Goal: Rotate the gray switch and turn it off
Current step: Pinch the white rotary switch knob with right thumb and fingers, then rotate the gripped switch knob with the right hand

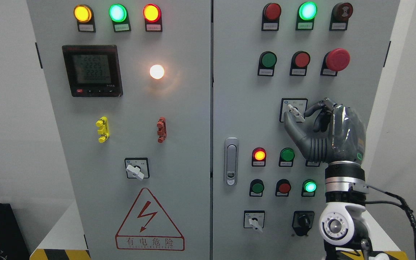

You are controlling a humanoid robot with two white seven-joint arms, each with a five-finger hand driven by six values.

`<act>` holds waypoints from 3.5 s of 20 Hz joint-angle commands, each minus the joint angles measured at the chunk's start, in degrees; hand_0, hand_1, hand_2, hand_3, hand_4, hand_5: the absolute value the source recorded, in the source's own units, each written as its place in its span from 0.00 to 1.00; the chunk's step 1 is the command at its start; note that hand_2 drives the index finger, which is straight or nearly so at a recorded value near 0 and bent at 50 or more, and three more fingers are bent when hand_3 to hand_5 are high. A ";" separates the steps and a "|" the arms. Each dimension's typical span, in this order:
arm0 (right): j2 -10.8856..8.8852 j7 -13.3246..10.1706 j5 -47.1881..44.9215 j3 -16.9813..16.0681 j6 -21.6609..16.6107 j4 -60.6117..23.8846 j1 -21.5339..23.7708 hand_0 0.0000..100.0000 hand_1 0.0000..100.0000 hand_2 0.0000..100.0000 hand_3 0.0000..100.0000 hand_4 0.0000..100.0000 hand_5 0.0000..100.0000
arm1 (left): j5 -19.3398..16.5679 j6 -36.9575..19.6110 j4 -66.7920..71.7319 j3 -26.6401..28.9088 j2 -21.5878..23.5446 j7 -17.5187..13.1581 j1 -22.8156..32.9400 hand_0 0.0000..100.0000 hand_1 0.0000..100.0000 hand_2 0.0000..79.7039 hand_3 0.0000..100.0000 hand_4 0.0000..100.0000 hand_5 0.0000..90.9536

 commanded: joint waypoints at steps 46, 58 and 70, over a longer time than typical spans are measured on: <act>0.00 0.00 0.15 2.02 1.69 0.51 -1.13 0.21 0.47 0.64 0.98 0.98 1.00 | 1.14 -0.01 -1.41 0.44 -0.02 -0.03 -0.53 0.12 0.39 0.00 0.00 0.00 0.00; 0.00 -0.09 0.15 2.02 2.13 0.51 -1.13 0.25 0.46 0.66 0.99 0.99 1.00 | 1.14 -0.01 -1.41 0.44 -0.02 -0.03 -0.53 0.12 0.39 0.00 0.00 0.00 0.00; 0.00 -0.01 0.15 2.02 2.22 0.51 -1.04 0.29 0.45 0.69 1.00 0.99 1.00 | 1.14 -0.01 -1.41 0.44 -0.02 -0.03 -0.53 0.12 0.39 0.00 0.00 0.00 0.00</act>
